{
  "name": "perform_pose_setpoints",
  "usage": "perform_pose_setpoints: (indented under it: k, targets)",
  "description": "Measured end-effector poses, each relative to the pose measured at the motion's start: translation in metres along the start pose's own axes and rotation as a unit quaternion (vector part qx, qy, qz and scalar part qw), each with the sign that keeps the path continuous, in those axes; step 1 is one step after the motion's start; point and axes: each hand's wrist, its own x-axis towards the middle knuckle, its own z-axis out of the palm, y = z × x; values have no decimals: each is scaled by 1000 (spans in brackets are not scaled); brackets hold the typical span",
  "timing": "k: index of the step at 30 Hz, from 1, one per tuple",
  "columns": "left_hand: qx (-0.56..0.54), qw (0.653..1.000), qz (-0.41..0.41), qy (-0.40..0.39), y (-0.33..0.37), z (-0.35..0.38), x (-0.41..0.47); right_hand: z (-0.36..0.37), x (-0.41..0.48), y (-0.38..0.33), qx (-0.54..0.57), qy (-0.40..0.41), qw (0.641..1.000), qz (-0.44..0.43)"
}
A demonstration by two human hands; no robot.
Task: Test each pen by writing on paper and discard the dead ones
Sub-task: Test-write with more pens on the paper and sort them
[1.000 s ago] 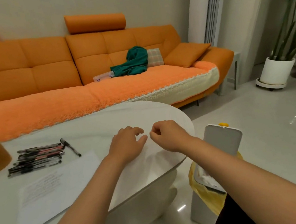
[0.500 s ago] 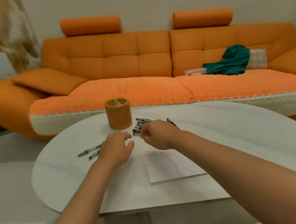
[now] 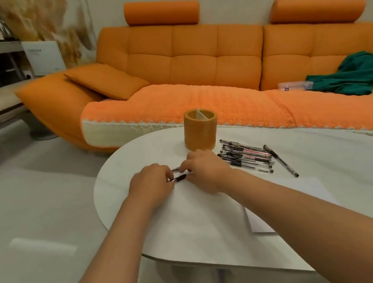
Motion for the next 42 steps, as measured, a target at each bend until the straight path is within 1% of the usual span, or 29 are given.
perform_pose_setpoints:
  k: [2,5,10,13,18,22,26,30,35,38,42]
  targets:
    - [-4,1000,0,-6,1,-2,0,3,-2,1,5,8,1000,-4]
    - [-26,1000,3,-9,3,-3,-1,1,-8,2,45,15,999,2]
    - [-78,997,25,2,15,-6,-4,-17,-25,10,110,33,993,34]
    - [-131,991,40,9,30,-6,-4,-28,-38,21,101,42,993,35]
    - [-209,976,60,-5,63,3,-1,-39,-65,44,83,50,994,47]
    - [-257,962,89,12,92,10,0,-42,-86,64,73,22,995,62]
    - [-260,957,124,14,118,18,1,-44,-109,81,81,2,994,76]
    - [-260,954,151,-13,138,25,2,-42,-127,99,83,11,994,75]
    - [-245,953,172,-41,156,35,5,-32,-141,118,124,2,988,93]
    - [-252,952,173,-33,160,42,7,-33,-143,120,96,-1,992,88]
    - [-262,948,176,-43,163,48,11,-30,-150,124,74,0,993,92]
